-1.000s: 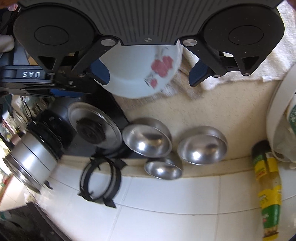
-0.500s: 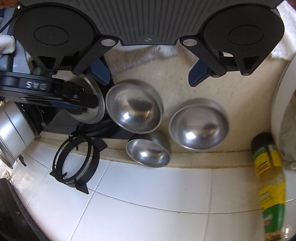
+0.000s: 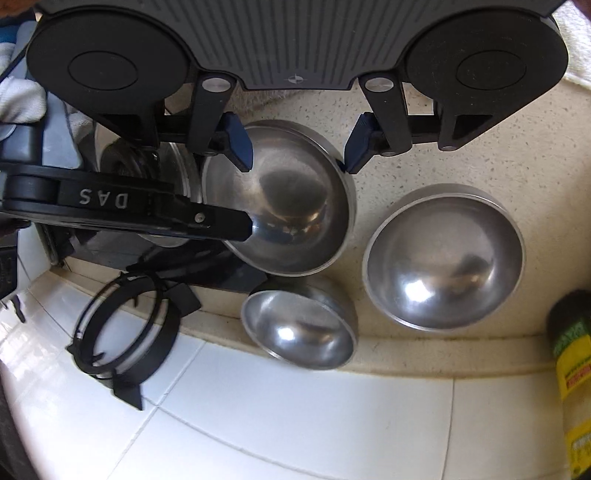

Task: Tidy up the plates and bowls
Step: 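Grasp the rim of a stainless steel bowl with the left gripper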

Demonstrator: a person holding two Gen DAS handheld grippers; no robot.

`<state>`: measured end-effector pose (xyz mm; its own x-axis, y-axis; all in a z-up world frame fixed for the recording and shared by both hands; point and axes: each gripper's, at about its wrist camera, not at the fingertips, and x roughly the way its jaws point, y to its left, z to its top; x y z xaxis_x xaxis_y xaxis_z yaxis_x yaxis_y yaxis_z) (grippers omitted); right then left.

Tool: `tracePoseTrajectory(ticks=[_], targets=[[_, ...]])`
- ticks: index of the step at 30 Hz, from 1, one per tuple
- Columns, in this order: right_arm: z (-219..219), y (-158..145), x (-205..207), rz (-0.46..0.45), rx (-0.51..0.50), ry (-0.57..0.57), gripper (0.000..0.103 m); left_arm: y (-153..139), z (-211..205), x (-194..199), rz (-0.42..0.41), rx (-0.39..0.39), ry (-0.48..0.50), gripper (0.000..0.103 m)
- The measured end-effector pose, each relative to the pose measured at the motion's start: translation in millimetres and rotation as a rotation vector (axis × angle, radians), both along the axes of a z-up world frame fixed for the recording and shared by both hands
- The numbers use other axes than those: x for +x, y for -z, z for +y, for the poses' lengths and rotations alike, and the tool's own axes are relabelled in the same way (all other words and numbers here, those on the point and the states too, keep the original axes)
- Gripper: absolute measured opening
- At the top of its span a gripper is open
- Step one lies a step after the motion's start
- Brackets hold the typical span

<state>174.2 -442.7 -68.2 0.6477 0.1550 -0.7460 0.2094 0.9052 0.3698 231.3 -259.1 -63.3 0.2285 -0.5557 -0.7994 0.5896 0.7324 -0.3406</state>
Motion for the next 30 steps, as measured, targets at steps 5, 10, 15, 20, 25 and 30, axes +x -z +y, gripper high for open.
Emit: tracePoseTrajectory(ticks=[5,10,15,20,25,30], targets=[[-2,0,-3,0.002,0.06,-0.019,0.057,2,2,5,-0.015,0.012,-0.018,0.063],[11,-3,-17,0.012,0.116,-0.054,0.057,-1,15,1,-0.011,0.025,-0.008,0.065],[36,-18,-25,-0.015,0.156,-0.111,0.057,-13,22,-15,-0.008,-0.006,0.05,0.064],[22,-32,-28,-0.073,0.001,-0.03,0.058,-33,42,-15,-0.085,-0.038,-0.003,0.076],[3,6,-2,0.07,0.015,0.014,0.058,-15,23,-1,-0.025,-0.016,-0.025,0.073],[19,23,-4,0.103,0.104,-0.055,0.061,4,18,-2,0.025,0.025,0.0,0.069]])
